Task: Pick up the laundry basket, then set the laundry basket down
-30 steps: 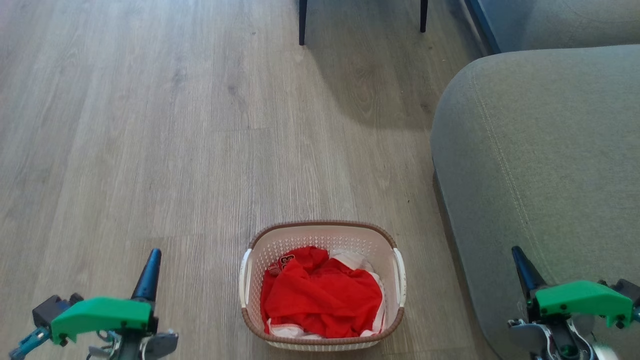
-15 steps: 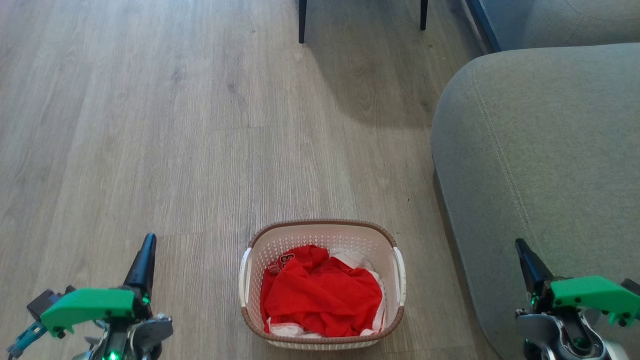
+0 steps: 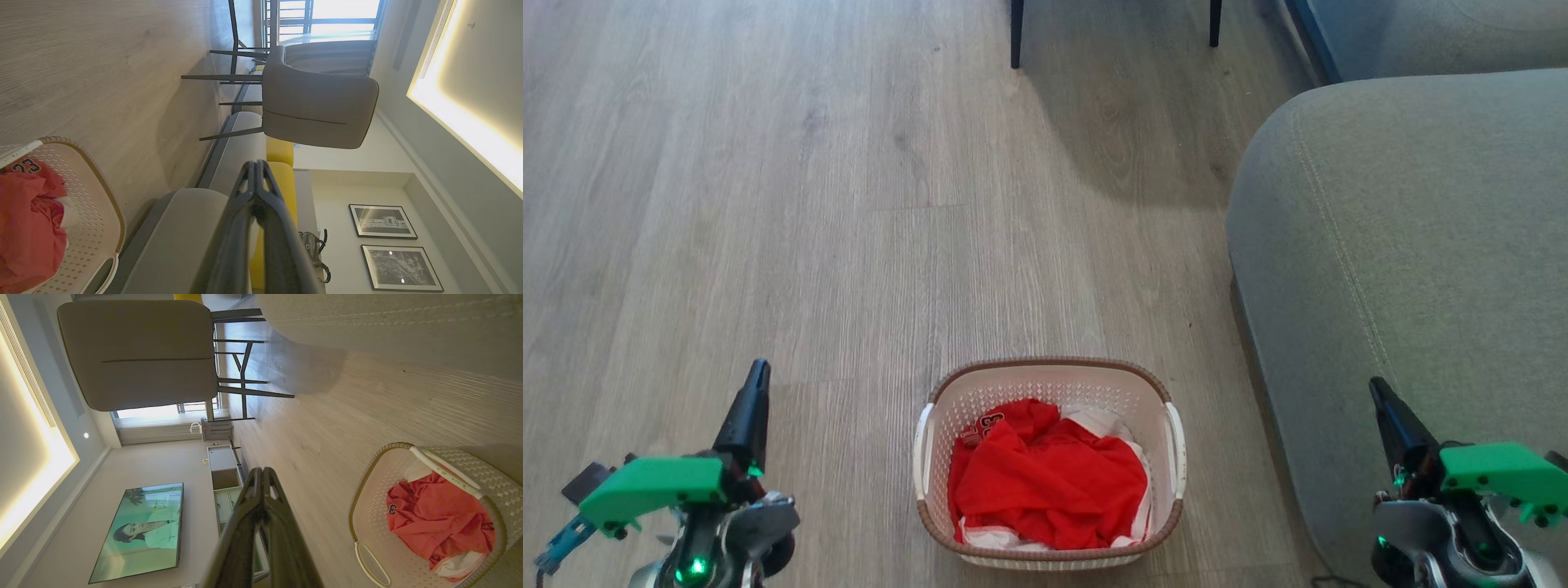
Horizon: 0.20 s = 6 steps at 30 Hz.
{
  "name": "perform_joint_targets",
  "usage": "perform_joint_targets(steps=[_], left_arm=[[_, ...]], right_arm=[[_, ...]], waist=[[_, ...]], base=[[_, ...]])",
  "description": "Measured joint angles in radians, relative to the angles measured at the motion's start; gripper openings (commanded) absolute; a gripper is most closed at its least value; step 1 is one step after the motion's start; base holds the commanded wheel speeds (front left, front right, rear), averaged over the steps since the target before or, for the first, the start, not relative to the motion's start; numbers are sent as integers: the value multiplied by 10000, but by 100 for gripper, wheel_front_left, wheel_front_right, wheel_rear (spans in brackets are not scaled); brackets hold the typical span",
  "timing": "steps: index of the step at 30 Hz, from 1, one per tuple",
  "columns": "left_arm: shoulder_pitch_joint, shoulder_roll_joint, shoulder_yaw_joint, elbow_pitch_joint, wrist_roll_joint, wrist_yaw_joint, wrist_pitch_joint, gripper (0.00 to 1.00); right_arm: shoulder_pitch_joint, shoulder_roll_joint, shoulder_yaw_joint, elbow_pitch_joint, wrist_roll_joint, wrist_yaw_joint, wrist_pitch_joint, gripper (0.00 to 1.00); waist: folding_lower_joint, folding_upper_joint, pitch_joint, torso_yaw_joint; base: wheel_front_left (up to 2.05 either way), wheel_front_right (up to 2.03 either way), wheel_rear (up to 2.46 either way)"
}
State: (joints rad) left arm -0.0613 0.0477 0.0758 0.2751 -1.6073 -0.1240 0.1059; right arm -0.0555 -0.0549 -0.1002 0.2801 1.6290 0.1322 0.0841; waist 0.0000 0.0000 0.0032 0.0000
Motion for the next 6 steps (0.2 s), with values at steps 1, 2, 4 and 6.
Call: perform_joint_targets(steps=[1, 2, 4, 6], left_arm=[[0, -2, 2, 0, 0, 0, 0, 0], [0, -2, 4, 0, 0, 0, 0, 0], [0, -4, 6, 2, 0, 0, 0, 0], [0, -4, 6, 2, 0, 0, 0, 0]], right_arm=[[-24, -2, -4, -4, 0, 0, 12, 0], [-24, -2, -4, -6, 0, 0, 25, 0], [-24, -2, -10, -6, 0, 0, 25, 0], [-24, -2, -15, -6, 0, 0, 25, 0]], waist=[[0, 0, 0, 0], [0, 0, 0, 0], [0, 0, 0, 0], [0, 0, 0, 0]], base=[[0, 0, 0], [0, 0, 0], [0, 0, 0], [0, 0, 0]])
